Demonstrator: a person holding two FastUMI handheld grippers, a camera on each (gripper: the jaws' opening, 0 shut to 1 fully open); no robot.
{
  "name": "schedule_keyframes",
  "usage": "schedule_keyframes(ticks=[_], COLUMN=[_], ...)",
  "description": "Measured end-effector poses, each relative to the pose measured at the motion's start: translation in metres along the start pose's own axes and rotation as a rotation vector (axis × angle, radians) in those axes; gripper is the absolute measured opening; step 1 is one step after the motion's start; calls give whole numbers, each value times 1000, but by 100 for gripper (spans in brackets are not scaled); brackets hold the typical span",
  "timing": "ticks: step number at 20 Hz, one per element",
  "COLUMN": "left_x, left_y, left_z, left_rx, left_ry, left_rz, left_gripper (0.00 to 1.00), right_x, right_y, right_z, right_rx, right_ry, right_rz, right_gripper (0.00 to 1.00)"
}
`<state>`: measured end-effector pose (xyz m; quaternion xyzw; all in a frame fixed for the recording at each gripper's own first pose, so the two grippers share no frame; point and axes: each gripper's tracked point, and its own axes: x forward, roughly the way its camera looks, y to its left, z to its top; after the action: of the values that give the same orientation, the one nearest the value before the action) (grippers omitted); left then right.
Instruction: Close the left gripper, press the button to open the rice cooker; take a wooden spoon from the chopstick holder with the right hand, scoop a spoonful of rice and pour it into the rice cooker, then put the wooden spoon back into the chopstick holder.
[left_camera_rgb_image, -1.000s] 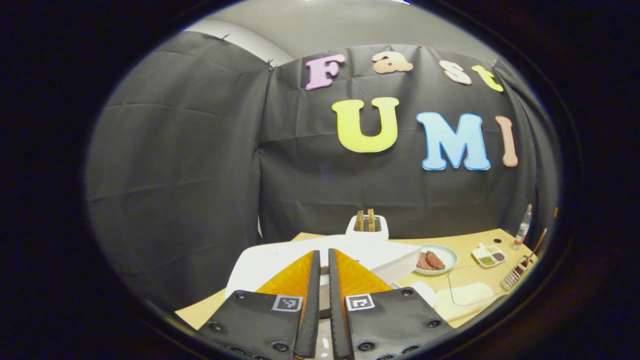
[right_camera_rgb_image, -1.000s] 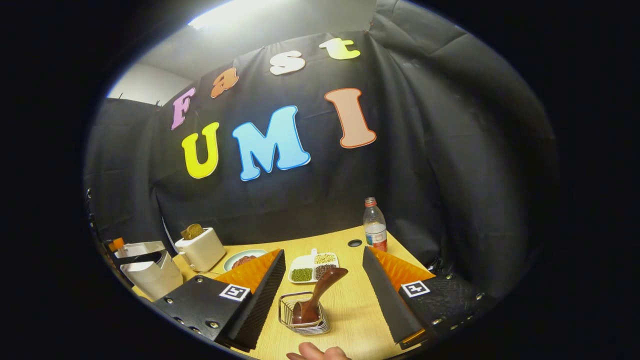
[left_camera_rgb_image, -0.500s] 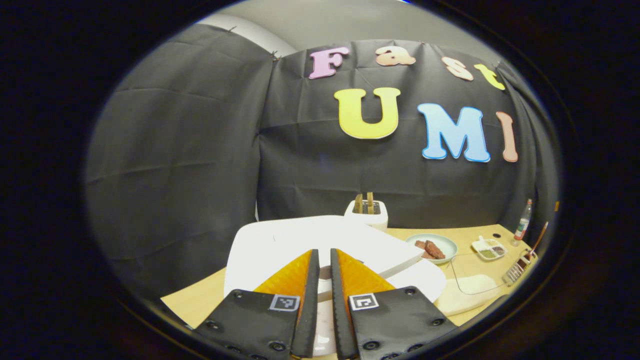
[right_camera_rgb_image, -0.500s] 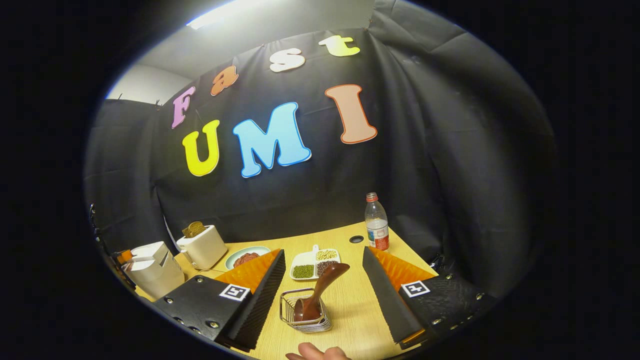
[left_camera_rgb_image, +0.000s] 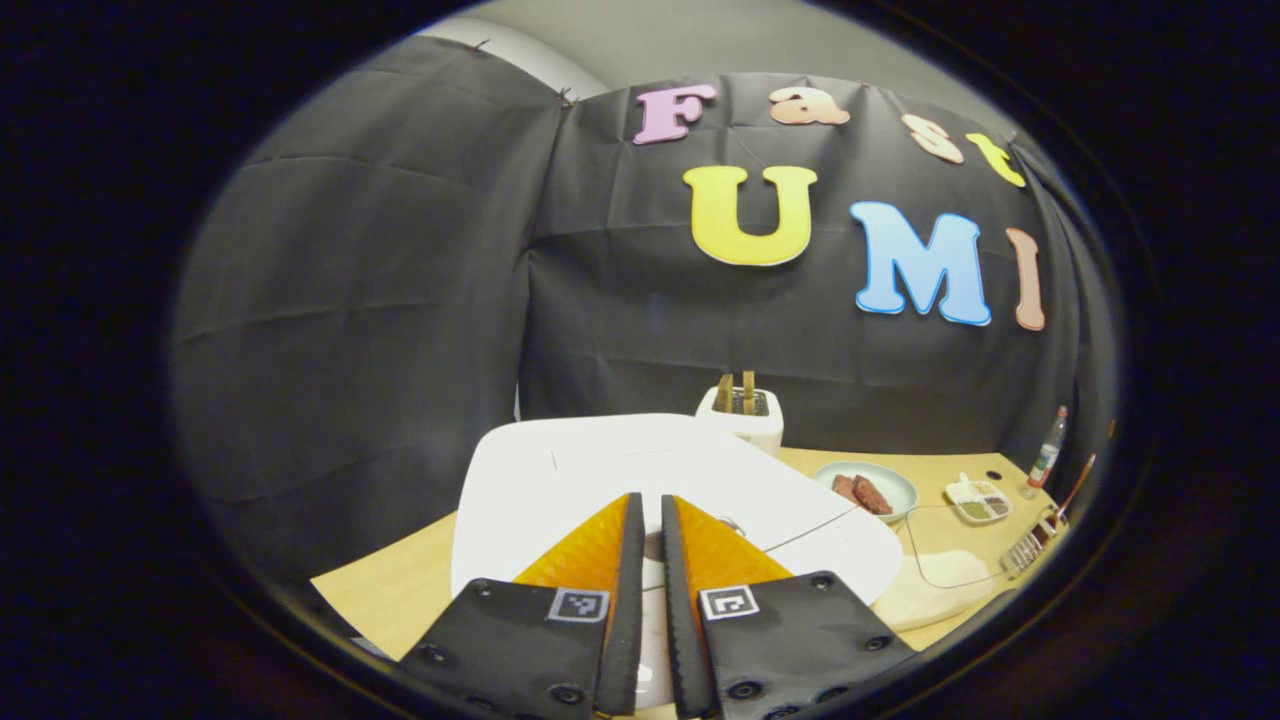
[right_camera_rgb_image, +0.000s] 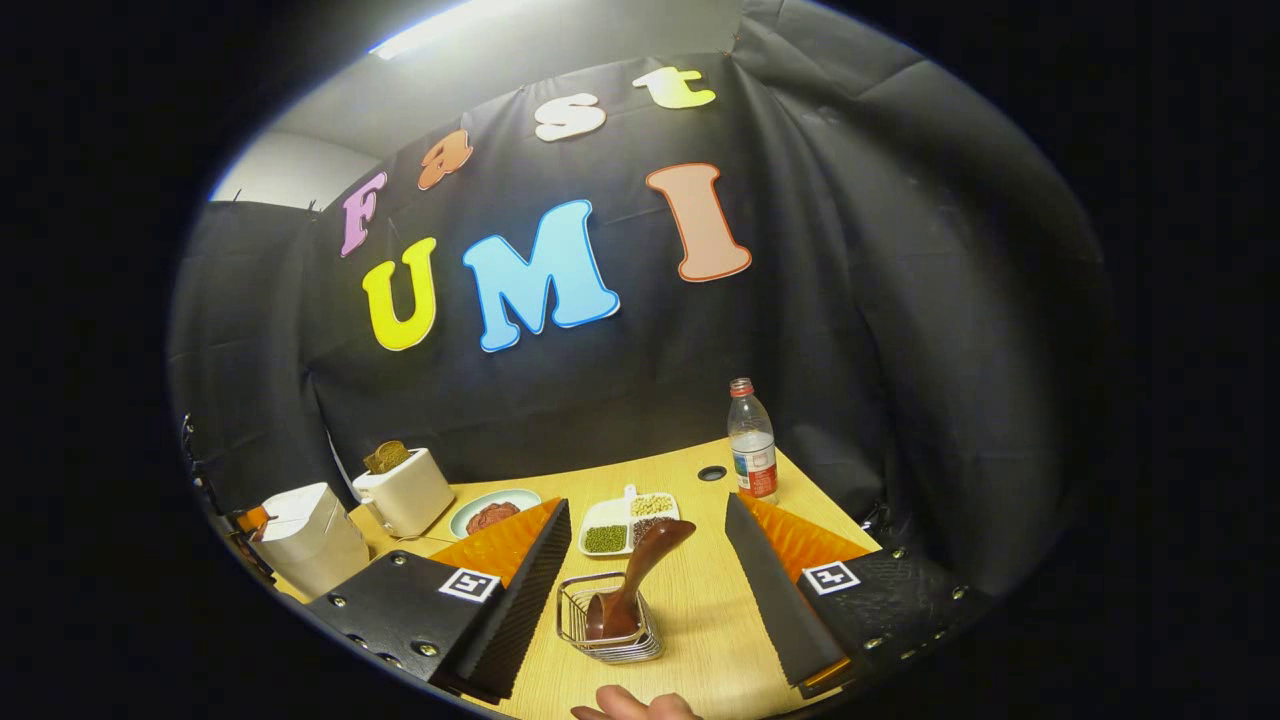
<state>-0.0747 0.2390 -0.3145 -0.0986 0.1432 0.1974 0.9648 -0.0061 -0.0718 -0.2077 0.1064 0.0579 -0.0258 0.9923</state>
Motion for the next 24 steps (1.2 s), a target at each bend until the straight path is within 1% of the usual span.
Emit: schedule_keyframes(ticks=[2,3,4,5,7,8,12,13,14,15,17,18,20,21,23,24], left_x=[1,0,2,3,2,2,1,1,0,1,3,4,4,3,-1,-3], left_y=[6,4,4,4,5,5,5,2,-5,-9,-14,-17,-18,-17,-16,-14], left_z=[-3,-3,-2,-1,2,2,1,4,7,7,6,6,9,11,24,35], left_rx=[13,41,47,51,57,52,28,29,14,-5,5,19,35,35,18,5], left_ry=[-4,-3,3,5,-11,-18,-17,-18,-13,-13,-15,-18,-21,-24,-49,-66], left_rz=[10,8,10,11,10,13,9,-5,-34,-47,-59,-67,-62,-58,-57,-57], left_gripper=[19,10,10,20,0,10,10,9,19,33,42,57,72,71,82,85], right_x=[0,0,-1,-2,-4,-4,-4,-4,-3,-3,-2,-2,0,0,2,3], right_y=[-1,-3,-4,-5,-5,-5,-5,-4,-4,-4,-6,-6,-9,-9,-9,-10], right_z=[-2,-2,-2,-1,2,3,0,0,-1,-2,-2,-2,-3,-3,-4,-6], right_rx=[11,11,7,3,6,9,4,5,6,7,10,11,11,12,14,13], right_ry=[7,9,7,2,-9,-10,-5,-5,-3,0,1,1,2,3,4,7], right_rz=[5,2,-3,-5,-8,-9,-7,-6,-6,-7,-9,-10,-16,-16,-16,-18], right_gripper=[94,94,94,95,95,94,95,95,94,94,94,95,95,95,94,95])
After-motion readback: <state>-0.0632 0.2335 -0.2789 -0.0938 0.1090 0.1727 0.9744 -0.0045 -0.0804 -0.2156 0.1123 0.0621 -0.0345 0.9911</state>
